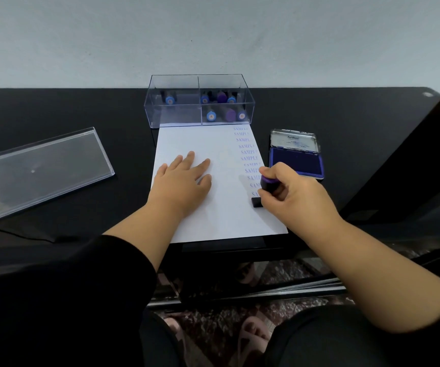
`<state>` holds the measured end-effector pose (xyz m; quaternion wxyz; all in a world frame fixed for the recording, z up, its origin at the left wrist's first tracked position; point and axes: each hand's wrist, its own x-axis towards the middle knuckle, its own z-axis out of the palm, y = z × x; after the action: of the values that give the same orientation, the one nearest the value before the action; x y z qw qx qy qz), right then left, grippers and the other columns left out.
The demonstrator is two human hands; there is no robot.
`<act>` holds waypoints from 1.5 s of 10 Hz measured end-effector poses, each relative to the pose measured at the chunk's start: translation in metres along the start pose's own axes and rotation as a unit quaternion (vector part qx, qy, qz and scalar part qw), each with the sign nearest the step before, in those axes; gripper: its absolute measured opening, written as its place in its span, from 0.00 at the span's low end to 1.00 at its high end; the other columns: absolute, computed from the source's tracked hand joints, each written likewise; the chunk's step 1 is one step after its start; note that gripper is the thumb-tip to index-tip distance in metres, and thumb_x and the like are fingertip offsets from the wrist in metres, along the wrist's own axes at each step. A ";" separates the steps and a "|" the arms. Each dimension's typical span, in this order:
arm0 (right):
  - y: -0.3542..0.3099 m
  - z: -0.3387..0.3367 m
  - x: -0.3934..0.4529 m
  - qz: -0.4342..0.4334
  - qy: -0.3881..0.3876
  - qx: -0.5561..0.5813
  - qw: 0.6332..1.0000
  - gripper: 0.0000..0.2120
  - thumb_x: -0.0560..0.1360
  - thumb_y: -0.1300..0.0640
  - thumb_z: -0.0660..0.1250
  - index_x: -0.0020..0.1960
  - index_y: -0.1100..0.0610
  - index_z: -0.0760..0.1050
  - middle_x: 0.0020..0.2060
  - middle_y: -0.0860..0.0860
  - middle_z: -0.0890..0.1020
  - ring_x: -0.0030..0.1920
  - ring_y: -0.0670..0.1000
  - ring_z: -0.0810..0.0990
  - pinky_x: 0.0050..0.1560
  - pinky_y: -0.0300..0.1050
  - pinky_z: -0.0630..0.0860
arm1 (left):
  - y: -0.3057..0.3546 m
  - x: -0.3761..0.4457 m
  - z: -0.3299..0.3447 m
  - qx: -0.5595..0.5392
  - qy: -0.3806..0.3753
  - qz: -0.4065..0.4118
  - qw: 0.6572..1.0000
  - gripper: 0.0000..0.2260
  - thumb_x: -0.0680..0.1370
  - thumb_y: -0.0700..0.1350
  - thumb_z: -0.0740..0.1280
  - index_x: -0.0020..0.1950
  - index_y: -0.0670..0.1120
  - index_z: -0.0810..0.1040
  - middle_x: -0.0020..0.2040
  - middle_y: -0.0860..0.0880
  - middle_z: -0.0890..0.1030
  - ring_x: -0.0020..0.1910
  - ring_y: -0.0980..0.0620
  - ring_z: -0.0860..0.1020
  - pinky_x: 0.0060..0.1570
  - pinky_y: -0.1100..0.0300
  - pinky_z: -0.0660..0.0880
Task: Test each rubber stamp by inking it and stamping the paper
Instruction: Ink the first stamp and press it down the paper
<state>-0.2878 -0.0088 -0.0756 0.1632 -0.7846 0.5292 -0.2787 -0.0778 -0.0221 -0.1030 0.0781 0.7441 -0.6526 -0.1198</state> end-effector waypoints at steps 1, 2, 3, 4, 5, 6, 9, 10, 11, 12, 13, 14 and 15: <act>-0.004 0.000 0.004 -0.003 -0.002 -0.023 1.000 0.12 0.74 0.56 0.67 0.57 0.50 0.75 0.40 0.47 0.82 0.42 0.51 0.79 0.44 0.48 0.77 | 0.000 0.000 0.000 0.001 -0.001 0.001 1.000 0.21 0.82 0.54 0.48 0.76 0.60 0.54 0.79 0.54 0.48 0.77 0.53 0.46 0.74 0.53 0.41; -0.006 0.001 0.000 -0.023 0.007 -0.057 0.998 0.13 0.75 0.56 0.66 0.59 0.51 0.75 0.39 0.49 0.81 0.41 0.53 0.78 0.42 0.49 0.77 | 0.000 0.000 0.001 0.003 -0.001 0.001 1.000 0.21 0.82 0.54 0.48 0.76 0.60 0.54 0.79 0.54 0.48 0.77 0.53 0.46 0.74 0.53 0.41; -0.004 0.002 -0.006 -0.032 0.027 -0.050 0.998 0.12 0.74 0.57 0.68 0.57 0.52 0.76 0.36 0.47 0.80 0.38 0.52 0.78 0.40 0.49 0.77 | 0.000 0.000 0.000 0.004 -0.001 0.002 1.000 0.21 0.82 0.54 0.47 0.77 0.60 0.53 0.79 0.54 0.48 0.77 0.53 0.46 0.74 0.54 0.41; -0.001 0.001 -0.007 -0.022 0.027 -0.034 0.999 0.12 0.73 0.57 0.68 0.57 0.52 0.76 0.30 0.40 0.73 0.35 0.47 0.75 0.41 0.45 0.76 | 0.000 0.000 0.000 0.007 -0.001 0.003 1.000 0.21 0.82 0.54 0.47 0.77 0.60 0.53 0.79 0.54 0.47 0.77 0.53 0.46 0.74 0.53 0.41; -0.001 0.001 -0.003 -0.011 0.019 -0.022 1.000 0.12 0.73 0.56 0.68 0.57 0.51 0.76 0.33 0.43 0.77 0.38 0.48 0.78 0.42 0.45 0.76 | 0.000 0.000 0.001 0.008 -0.001 0.001 1.000 0.21 0.82 0.54 0.47 0.77 0.60 0.53 0.79 0.54 0.47 0.77 0.53 0.46 0.74 0.53 0.41; -0.003 0.002 -0.001 -0.010 0.018 -0.018 1.000 0.13 0.73 0.56 0.68 0.58 0.51 0.75 0.35 0.45 0.78 0.39 0.49 0.78 0.43 0.46 0.76 | 0.000 0.001 0.001 0.007 -0.002 0.000 1.000 0.21 0.82 0.54 0.47 0.76 0.60 0.53 0.79 0.54 0.47 0.77 0.53 0.46 0.74 0.54 0.41; 0.002 -0.001 -0.007 -0.004 0.021 0.005 1.000 0.15 0.74 0.54 0.68 0.60 0.47 0.74 0.29 0.36 0.69 0.32 0.38 0.73 0.34 0.31 0.66 | 0.000 0.000 0.000 0.007 -0.003 0.000 1.000 0.21 0.82 0.54 0.47 0.77 0.60 0.53 0.79 0.54 0.48 0.77 0.53 0.46 0.74 0.54 0.41; 0.011 -0.008 -0.001 0.039 0.096 0.122 0.987 0.13 0.72 0.57 0.70 0.54 0.44 0.75 0.32 0.36 0.75 0.31 0.36 0.73 0.38 0.29 0.69 | 0.000 -0.001 0.000 0.006 0.001 0.002 1.000 0.21 0.82 0.54 0.48 0.77 0.60 0.53 0.79 0.54 0.48 0.77 0.53 0.46 0.74 0.54 0.41; 0.019 -0.015 0.003 0.057 0.143 0.186 0.971 0.16 0.72 0.58 0.70 0.48 0.38 0.71 0.39 0.36 0.78 0.34 0.36 0.75 0.44 0.29 0.72 | 0.000 -0.001 0.000 0.003 0.001 0.001 1.000 0.21 0.82 0.54 0.48 0.76 0.60 0.54 0.79 0.54 0.48 0.77 0.53 0.46 0.74 0.54 0.41; 0.024 -0.018 0.004 0.069 0.155 0.207 0.964 0.17 0.72 0.58 0.70 0.46 0.36 0.71 0.41 0.37 0.79 0.35 0.37 0.76 0.45 0.33 0.73 | 0.000 -0.001 0.000 0.001 0.000 -0.002 1.000 0.21 0.82 0.54 0.48 0.76 0.61 0.54 0.79 0.54 0.48 0.77 0.54 0.46 0.74 0.54 0.41; 0.027 -0.018 0.004 0.074 0.154 0.213 0.962 0.17 0.73 0.58 0.70 0.47 0.35 0.71 0.41 0.38 0.79 0.34 0.37 0.75 0.44 0.36 0.73 | 0.001 -0.002 0.000 -0.001 0.002 -0.002 1.000 0.21 0.82 0.54 0.48 0.76 0.61 0.54 0.79 0.54 0.48 0.77 0.54 0.46 0.74 0.55 0.41; 0.026 -0.017 0.004 0.073 0.149 0.223 0.960 0.17 0.73 0.58 0.70 0.46 0.36 0.71 0.40 0.37 0.78 0.34 0.37 0.75 0.44 0.35 0.72 | 0.001 -0.002 0.000 -0.007 0.003 -0.002 1.000 0.21 0.82 0.54 0.49 0.76 0.61 0.55 0.79 0.54 0.48 0.77 0.54 0.46 0.74 0.55 0.41; 0.025 -0.017 0.003 0.072 0.144 0.224 0.961 0.16 0.73 0.58 0.70 0.46 0.36 0.70 0.40 0.36 0.78 0.35 0.35 0.75 0.44 0.35 0.72 | 0.001 -0.002 0.000 -0.012 0.003 -0.002 1.000 0.21 0.82 0.54 0.49 0.76 0.61 0.55 0.79 0.54 0.49 0.77 0.54 0.46 0.74 0.55 0.41</act>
<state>-0.3155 -0.0207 -0.0752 0.2764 -0.6390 0.5266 -0.4878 -0.0788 -0.0202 -0.1027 0.0887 0.7445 -0.6497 -0.1257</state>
